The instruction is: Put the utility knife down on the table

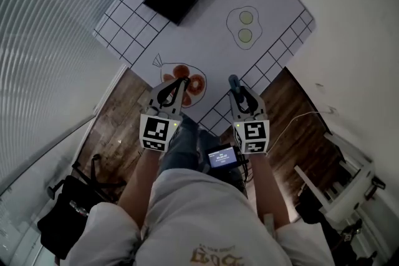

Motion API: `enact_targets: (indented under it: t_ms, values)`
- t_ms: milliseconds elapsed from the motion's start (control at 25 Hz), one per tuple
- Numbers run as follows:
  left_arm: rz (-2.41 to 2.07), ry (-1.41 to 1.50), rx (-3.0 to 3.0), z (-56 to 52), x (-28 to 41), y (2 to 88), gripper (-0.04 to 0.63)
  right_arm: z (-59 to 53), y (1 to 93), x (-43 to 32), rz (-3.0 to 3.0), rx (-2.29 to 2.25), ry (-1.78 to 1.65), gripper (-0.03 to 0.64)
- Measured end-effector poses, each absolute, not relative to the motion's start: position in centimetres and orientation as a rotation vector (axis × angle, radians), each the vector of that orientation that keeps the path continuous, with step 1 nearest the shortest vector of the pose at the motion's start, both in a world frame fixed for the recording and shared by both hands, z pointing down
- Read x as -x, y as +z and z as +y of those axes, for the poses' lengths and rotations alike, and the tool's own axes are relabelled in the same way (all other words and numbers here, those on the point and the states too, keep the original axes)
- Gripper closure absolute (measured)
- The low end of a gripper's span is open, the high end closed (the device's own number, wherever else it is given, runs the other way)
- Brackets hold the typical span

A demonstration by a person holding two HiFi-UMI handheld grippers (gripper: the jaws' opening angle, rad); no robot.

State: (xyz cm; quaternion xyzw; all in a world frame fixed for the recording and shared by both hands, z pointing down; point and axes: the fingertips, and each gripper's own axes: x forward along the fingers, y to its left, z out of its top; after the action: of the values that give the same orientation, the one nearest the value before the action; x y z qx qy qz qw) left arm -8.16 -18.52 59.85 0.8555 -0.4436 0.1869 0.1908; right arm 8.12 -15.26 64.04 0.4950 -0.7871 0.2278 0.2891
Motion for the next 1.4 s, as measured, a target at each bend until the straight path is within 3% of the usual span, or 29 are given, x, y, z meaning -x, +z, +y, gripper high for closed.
enact_targets:
  t_ms: [1400]
  values:
    - [-1.172,0.533,-2.363,-17.9,7.2,62.4,0.588,-15.1,67.5,-7.1,-2.009,-1.121,0.53,0.477]
